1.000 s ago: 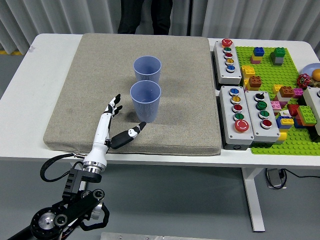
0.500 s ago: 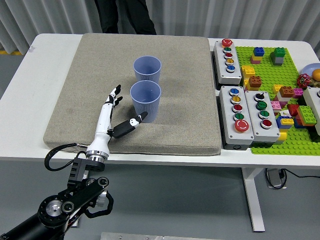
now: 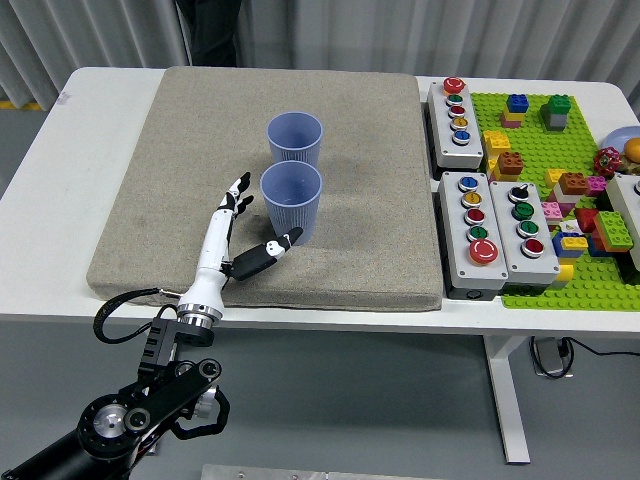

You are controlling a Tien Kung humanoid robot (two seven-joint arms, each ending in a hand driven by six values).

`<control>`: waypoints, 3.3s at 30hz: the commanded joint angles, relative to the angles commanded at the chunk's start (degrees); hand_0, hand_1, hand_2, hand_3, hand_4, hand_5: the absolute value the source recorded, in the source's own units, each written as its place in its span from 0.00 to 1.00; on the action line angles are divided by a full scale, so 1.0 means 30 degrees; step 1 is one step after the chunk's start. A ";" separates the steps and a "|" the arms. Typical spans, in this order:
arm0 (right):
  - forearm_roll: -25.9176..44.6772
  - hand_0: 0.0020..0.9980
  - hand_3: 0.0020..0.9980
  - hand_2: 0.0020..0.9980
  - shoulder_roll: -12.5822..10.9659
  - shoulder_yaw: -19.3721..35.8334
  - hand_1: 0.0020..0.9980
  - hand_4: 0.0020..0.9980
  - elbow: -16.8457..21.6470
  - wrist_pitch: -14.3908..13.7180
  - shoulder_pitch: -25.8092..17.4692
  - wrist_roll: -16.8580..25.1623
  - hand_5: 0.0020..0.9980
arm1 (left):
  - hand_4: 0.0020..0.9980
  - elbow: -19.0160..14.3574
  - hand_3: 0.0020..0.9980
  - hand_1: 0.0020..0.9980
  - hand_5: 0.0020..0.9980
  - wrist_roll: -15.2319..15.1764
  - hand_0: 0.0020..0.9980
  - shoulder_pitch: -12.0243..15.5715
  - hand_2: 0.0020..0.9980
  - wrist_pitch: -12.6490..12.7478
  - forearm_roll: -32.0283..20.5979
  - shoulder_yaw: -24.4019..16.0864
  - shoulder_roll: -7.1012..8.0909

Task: Pick cup pour cup place

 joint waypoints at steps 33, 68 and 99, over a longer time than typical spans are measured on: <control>0.0138 0.68 0.58 0.57 0.0015 -0.0042 0.62 0.00 0.0003 -0.0082 0.0159 0.0022 0.18 | 0.98 0.1172 1.00 0.91 0.41 0.0121 0.88 -0.1140 1.00 -0.0091 0.0046 0.0631 -0.0461; 0.0202 0.68 0.58 0.57 0.0011 -0.0171 0.62 0.00 -0.0002 -0.0140 0.0081 0.0053 0.18 | 1.00 0.3745 1.00 0.92 0.48 0.0260 0.89 -0.2280 1.00 -0.0347 0.0453 0.0760 -0.1125; 0.0393 0.68 0.58 0.57 0.0017 -0.0120 0.62 0.00 0.0003 -0.0139 0.0156 0.0103 0.18 | 1.00 0.4532 1.00 0.92 0.48 0.0469 0.89 -0.3190 1.00 -0.0611 0.0306 0.1249 -0.1196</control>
